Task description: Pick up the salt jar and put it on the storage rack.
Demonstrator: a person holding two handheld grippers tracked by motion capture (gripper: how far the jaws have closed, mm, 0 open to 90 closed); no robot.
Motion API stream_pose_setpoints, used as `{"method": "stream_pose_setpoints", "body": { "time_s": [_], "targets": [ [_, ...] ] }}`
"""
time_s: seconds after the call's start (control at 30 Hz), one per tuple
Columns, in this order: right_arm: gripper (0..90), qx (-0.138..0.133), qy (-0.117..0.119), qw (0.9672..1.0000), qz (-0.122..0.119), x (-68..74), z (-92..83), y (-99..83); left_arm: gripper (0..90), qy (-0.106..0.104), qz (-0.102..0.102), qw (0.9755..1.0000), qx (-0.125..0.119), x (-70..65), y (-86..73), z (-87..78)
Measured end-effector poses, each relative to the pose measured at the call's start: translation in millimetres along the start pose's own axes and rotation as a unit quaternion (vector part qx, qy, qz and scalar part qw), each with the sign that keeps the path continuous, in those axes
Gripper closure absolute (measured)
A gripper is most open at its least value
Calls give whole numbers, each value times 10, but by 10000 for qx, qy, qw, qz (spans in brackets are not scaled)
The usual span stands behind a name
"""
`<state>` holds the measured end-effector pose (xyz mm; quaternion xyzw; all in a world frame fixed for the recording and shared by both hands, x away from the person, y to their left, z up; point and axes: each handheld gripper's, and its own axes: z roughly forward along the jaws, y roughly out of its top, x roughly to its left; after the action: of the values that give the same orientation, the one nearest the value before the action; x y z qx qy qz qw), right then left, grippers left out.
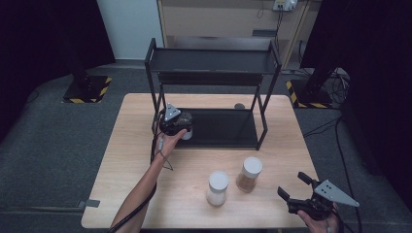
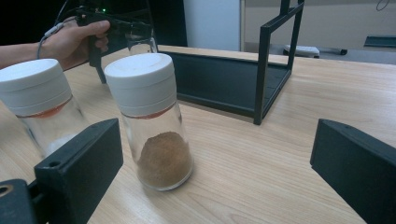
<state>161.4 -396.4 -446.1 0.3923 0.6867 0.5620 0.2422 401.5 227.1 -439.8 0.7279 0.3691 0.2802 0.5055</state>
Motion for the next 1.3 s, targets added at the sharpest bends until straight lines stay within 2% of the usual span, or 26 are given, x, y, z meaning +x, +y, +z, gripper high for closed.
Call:
{"method": "stream_pose_setpoints", "body": {
  "time_s": [0.2, 0.33, 0.4, 0.53, 0.73, 0.87, 1.03, 1.13, 1.2, 1.3],
  "targets": [
    [29, 0, 5, 10000, 0, -1, 0, 0, 167, 43, 95, 9999, 25, -11, 74, -28],
    [29, 4, 9, 10000, -2, -1, 0, 1, 119, -75, 90, 9999, -4, 37, 144, -66],
    [29, 0, 12, 10000, -8, 0, -1, 1, 84, -145, -5, 9999, -19, 65, 193, -91],
    [30, 3, 14, 10000, -9, 0, 0, 1, 36, -248, -10, 9996, -140, 102, 318, -214],
    [30, 13, 19, 10000, -24, 5, 3, 5, 25, -442, -21, 9988, -208, 130, 460, -344],
    [30, 26, 16, 10000, -22, 7, 4, 9, 19, -594, 39, 9978, -301, 123, 580, -455],
    [30, 31, 14, 10000, -29, 9, 6, 10, 13, -749, 224, 9964, -323, 85, 749, -582],
    [30, 35, 13, 10000, -33, 13, 7, 11, 12, -870, 243, 9952, -383, 66, 837, -673],
    [30, 35, 12, 10000, -36, 13, 7, 12, 12, -877, 288, 9950, -380, 55, 858, -695],
    [30, 37, 14, 10000, -37, 13, 7, 12, 12, -1006, 255, 9936, -445, 53, 887, -761]
  ]
}}
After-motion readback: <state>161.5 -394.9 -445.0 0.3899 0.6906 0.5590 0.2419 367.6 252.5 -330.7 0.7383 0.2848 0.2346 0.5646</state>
